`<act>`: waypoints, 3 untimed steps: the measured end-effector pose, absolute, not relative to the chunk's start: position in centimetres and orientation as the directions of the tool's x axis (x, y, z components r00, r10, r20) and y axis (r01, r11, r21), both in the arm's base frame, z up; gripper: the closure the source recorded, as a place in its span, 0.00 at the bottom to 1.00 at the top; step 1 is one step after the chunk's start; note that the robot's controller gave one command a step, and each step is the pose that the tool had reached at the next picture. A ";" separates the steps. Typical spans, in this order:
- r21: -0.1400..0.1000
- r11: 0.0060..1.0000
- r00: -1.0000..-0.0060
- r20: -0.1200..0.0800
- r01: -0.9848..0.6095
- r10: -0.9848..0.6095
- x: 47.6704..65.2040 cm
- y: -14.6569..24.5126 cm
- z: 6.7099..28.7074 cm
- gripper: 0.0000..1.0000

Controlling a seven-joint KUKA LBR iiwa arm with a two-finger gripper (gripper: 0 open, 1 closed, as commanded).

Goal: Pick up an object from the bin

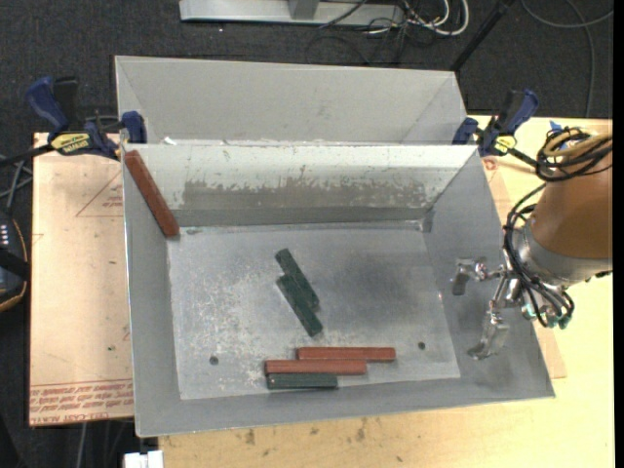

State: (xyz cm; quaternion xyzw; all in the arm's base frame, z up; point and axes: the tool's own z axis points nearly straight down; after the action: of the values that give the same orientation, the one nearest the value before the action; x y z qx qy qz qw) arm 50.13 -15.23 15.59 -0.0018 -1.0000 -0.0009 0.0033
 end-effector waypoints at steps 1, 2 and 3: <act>0.000 1.000 -1.000 -0.001 0.000 0.000 50.3 -15.2 16.0 0.00; -0.002 1.000 -1.000 -0.007 -0.025 -0.025 51.1 -10.5 11.3 0.00; 0.003 0.994 -0.994 0.002 0.111 0.111 49.8 -7.1 8.2 0.00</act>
Offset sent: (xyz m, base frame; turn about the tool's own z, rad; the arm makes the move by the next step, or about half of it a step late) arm 0.0108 0.0719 -0.0666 -0.0453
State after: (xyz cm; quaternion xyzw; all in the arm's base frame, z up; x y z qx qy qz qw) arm 49.80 -7.11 8.19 -0.0554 -0.9985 -0.0014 0.0010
